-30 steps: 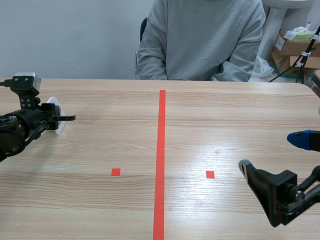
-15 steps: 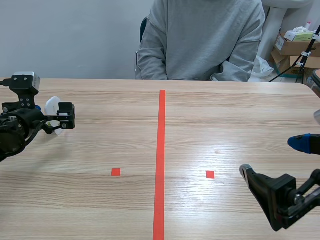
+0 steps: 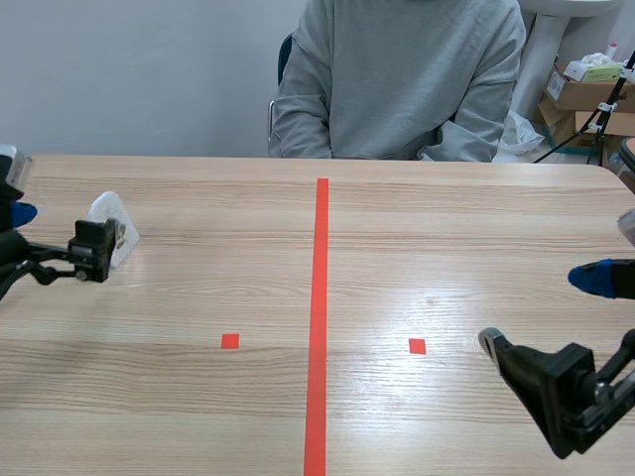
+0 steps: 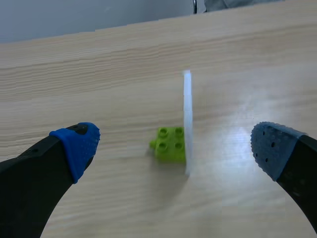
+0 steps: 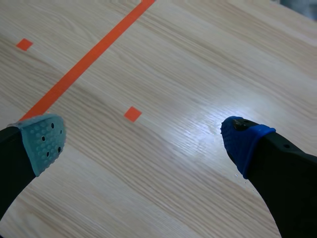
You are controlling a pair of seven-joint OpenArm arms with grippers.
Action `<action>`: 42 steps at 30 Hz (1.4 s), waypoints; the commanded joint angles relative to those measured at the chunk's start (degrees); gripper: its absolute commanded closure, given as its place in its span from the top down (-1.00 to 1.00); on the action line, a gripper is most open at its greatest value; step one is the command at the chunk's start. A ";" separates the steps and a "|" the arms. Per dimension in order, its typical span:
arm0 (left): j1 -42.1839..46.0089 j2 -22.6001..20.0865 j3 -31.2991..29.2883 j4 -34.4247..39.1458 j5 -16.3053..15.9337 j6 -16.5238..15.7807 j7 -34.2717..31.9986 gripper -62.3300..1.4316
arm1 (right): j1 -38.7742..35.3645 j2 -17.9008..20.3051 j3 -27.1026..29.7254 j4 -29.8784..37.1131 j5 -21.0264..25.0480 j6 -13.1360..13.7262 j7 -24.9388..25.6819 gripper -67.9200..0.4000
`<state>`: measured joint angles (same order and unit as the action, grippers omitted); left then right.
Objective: Do the leaf sorting experiment
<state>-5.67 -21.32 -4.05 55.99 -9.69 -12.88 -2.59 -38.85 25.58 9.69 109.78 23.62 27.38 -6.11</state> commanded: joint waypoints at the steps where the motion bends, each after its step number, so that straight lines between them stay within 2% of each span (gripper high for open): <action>1: 5.53 -0.52 -0.15 5.42 -0.39 -0.74 -0.79 1.00 | 0.96 0.94 1.36 0.79 0.63 -0.28 0.90 0.93; 5: 20.20 -0.83 -0.15 19.02 -0.33 -0.98 -1.05 1.00 | 1.60 1.05 2.05 0.79 0.63 0.17 0.87 0.93; 11: 38.56 -0.79 -0.15 36.09 -0.33 -1.01 -2.51 1.00 | 1.55 1.88 2.03 0.79 0.81 2.32 0.57 0.93; 16: 48.50 -0.79 -0.15 47.58 -0.33 -1.22 -1.92 1.00 | 1.57 1.88 2.03 0.79 0.76 2.32 0.61 0.93; 21: 55.58 -0.79 -0.15 55.82 -0.35 -2.45 -0.13 1.00 | 1.57 1.88 2.03 0.79 0.76 2.32 0.61 0.93; 28: 59.30 -0.79 -0.15 59.98 0.33 -2.97 1.53 1.00 | 1.57 1.86 2.03 0.79 0.79 2.29 0.68 0.93; 42: 58.80 -0.76 -0.15 60.24 0.98 -2.93 2.43 1.00 | 1.55 1.84 2.03 0.79 0.61 2.27 0.63 0.93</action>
<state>53.32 -22.24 -4.05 115.72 -8.40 -15.70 0.62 -37.78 26.70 11.40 109.78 23.77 29.80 -6.33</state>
